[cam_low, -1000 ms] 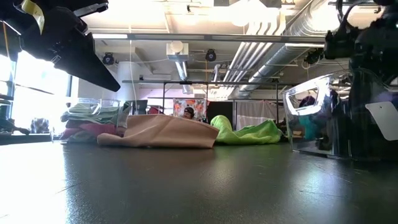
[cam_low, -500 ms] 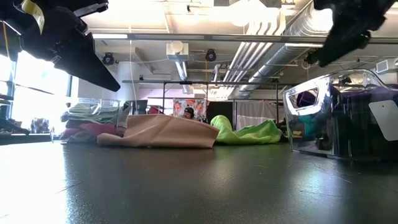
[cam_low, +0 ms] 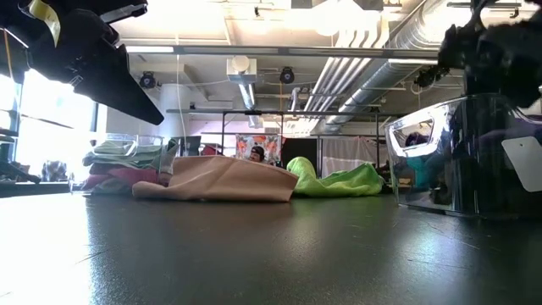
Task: Sort towels by color in basket
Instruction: Put the purple towel into the right transparent bin
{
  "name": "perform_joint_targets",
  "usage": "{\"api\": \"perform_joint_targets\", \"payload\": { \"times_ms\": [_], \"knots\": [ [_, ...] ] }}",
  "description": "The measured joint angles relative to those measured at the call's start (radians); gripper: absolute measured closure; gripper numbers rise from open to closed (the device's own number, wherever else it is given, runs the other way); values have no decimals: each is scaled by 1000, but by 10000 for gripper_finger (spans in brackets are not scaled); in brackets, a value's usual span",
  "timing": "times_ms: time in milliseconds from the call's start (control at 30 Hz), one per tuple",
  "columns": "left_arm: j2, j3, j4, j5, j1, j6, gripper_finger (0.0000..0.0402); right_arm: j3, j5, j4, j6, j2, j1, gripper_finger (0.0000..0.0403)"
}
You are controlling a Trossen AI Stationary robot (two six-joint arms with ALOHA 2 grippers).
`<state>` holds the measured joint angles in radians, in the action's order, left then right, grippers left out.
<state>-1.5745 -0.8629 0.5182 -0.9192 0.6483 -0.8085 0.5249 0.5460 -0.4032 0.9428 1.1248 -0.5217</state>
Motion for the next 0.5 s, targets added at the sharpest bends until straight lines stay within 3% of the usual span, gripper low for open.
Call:
{"api": "perform_joint_targets", "payload": {
  "times_ms": [167, 300, 500],
  "knots": [
    [0, 0, 0, 0, 0, 0, 259, -15, 26, -8, 27, 0, 17, 254],
    [0, 0, 0, 0, 0, 0, 259, 74, 12, -56, -37, 0, 18, 254],
    [0, 0, 0, 0, 0, 0, 259, 298, -61, -397, -3, 0, 17, 254]
  ]
}}
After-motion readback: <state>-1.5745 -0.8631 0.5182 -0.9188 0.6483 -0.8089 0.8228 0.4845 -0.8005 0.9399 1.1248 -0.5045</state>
